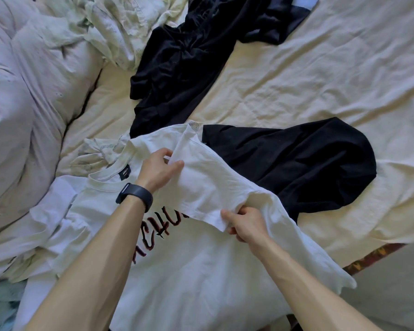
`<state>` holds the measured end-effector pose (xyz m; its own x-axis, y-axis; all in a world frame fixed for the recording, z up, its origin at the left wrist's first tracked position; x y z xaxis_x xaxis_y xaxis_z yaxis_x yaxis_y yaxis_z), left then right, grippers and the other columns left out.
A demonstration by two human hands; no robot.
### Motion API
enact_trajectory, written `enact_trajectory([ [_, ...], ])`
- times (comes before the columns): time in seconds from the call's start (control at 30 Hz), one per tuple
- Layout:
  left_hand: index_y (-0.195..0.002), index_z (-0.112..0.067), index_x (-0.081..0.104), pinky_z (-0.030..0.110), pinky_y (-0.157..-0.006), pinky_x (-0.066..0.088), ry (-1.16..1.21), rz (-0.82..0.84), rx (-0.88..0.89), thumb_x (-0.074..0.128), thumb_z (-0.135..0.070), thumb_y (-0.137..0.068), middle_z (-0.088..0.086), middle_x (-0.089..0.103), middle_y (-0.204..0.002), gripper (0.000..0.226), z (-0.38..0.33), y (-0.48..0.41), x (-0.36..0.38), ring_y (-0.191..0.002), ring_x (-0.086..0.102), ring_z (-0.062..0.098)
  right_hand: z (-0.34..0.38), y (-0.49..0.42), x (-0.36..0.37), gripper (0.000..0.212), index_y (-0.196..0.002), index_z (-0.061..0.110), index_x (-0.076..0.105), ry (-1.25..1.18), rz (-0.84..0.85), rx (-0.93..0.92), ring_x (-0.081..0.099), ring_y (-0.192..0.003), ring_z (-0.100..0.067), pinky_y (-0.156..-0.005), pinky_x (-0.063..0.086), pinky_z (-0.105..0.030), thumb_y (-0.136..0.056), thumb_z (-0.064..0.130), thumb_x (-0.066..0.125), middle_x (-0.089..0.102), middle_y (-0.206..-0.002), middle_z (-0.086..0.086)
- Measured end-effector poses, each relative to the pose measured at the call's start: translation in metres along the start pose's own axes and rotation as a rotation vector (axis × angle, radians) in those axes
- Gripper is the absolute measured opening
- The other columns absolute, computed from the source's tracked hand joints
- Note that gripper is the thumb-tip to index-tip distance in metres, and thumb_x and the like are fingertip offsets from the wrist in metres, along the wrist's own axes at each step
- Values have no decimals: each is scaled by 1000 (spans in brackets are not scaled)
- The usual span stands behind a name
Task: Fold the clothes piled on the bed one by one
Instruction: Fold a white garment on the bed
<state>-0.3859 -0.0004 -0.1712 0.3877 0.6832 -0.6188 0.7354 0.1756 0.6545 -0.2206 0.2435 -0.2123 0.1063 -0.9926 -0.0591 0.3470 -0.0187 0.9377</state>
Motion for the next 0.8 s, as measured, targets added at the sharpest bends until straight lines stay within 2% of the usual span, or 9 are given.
enact_trajectory([
  [0.13,-127,-19,56,33,-80,50,-20,9,-7,68,-43,-90,2,65,-119,46,-1,4,2,-103,63,22,13,7,-16,49,-79,14,73,199,-61,-12,74,-62,-17,-61,59,-31,-81,63,68,73,-62,3],
  [0.2,-137,-18,49,37,-89,48,-180,-83,57,64,-44,-91,6,58,-131,55,-16,6,-1,-115,57,26,30,14,-29,51,-72,17,70,490,-120,-83,70,-62,-20,-63,57,-33,-85,64,56,72,-65,2],
  [0.3,-147,-18,41,46,-106,39,-560,-333,377,51,-47,-95,9,46,-147,61,-62,25,15,-132,45,31,90,44,-34,38,-63,21,59,868,-562,-621,56,-61,-22,-50,32,-25,-88,49,51,60,-66,7],
  [0.37,-157,-22,25,50,-120,19,-671,-255,540,35,-48,-101,5,25,-164,63,-75,34,57,-150,24,26,115,75,-5,18,-86,22,70,844,-666,-1079,65,-82,-27,-59,46,-32,-91,34,58,71,-89,4],
  [0.4,-160,-27,11,51,-123,4,-744,-173,563,24,-49,-102,0,8,-168,64,-71,33,79,-154,8,22,114,73,11,26,-111,18,74,912,-601,-1192,66,-108,-30,-78,54,-40,-94,31,59,72,-117,-3],
  [0.47,-157,-36,-12,49,-119,-16,-814,-66,522,12,-52,-102,-8,-15,-167,61,-54,20,100,-154,-14,15,92,39,24,58,-153,12,46,1265,-398,-1138,33,-151,-26,-117,36,-53,-101,37,52,36,-163,-7],
  [0.53,-154,-41,-17,50,-117,-22,-771,-87,443,5,-56,-102,-11,-21,-164,59,-43,-3,92,-151,-22,12,66,4,5,66,-163,16,18,1496,-297,-991,1,-157,-17,-126,11,-56,-106,48,31,2,-170,0],
  [0.7,-157,-38,-11,54,-116,-21,-802,-276,260,2,-56,-100,-6,-14,-167,60,-34,-50,39,-153,-16,16,46,1,-25,73,-157,8,33,1430,-383,-1021,22,-155,-25,-121,20,-61,-102,55,29,24,-168,-6],
  [0.8,-159,-21,14,54,-120,-8,-638,-369,145,22,-56,-102,0,16,-166,68,-35,-60,1,-154,3,20,60,19,-31,71,-144,4,55,1312,-433,-994,52,-138,-32,-103,46,-52,-98,55,38,51,-153,-10],
])
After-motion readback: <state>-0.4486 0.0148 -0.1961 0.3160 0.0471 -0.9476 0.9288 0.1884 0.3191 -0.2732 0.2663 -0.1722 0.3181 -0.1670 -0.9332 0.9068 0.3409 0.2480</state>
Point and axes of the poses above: each hand's wrist, its own y-axis away from the middle knuckle, its own x-axis out of the palm, z = x × y, the point moved 9 cm from there along -y, towards the middle knuckle
